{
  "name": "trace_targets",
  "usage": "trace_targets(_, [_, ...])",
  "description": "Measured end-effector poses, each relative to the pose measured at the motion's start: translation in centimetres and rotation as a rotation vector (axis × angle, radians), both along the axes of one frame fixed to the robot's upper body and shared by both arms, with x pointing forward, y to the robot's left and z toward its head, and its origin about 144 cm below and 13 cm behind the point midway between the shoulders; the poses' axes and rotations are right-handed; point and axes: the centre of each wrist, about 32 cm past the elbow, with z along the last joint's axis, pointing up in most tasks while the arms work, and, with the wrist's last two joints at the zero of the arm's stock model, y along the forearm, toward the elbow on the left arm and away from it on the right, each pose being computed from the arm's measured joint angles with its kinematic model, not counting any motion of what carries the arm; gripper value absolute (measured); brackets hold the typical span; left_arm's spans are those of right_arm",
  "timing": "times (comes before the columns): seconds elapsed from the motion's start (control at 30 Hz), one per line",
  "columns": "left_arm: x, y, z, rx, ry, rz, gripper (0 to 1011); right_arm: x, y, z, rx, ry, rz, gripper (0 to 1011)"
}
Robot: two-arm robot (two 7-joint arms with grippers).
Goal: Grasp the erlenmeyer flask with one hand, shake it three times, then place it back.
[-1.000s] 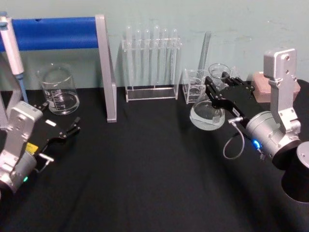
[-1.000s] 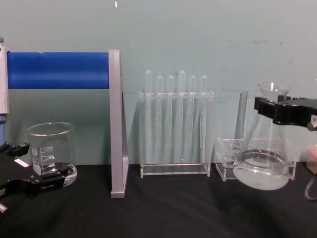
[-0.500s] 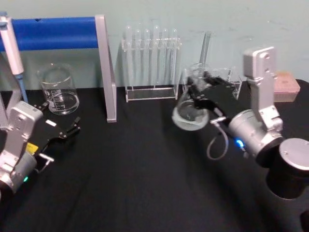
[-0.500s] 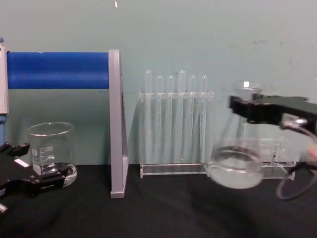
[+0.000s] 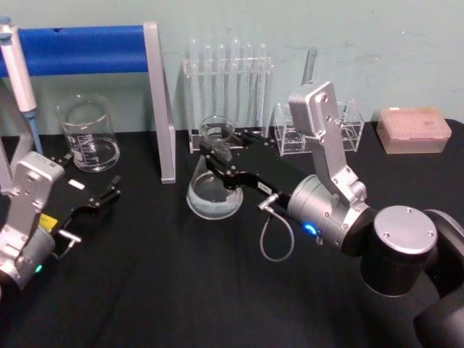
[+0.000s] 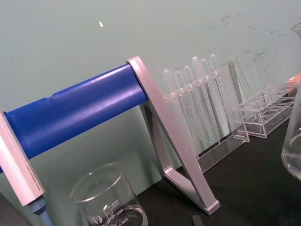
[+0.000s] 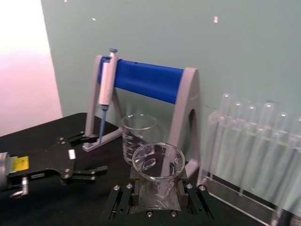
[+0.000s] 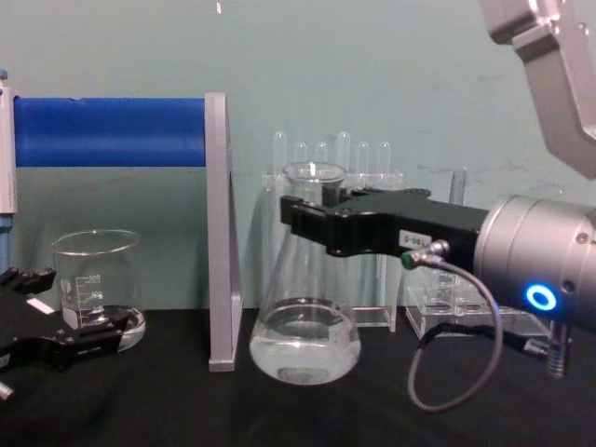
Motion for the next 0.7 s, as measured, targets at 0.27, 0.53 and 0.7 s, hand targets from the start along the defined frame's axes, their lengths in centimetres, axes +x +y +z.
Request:
trace_targets(0.27, [0.0,0.0,0.0,0.0,0.0,0.0,1001,0.4,-0.1,0.0,0.01,-0.008,-0.014,448])
trace_targets(0.53, [0.0,0.0,0.0,0.0,0.0,0.0,1001,0.5,-2.7,0.1,0.024,-0.023,-0.2,448])
trace_targets(0.7, [0.0,0.0,0.0,0.0,0.0,0.0,1001,0.1,-4.9,0.2,0.028,-0.03,-0.352,448])
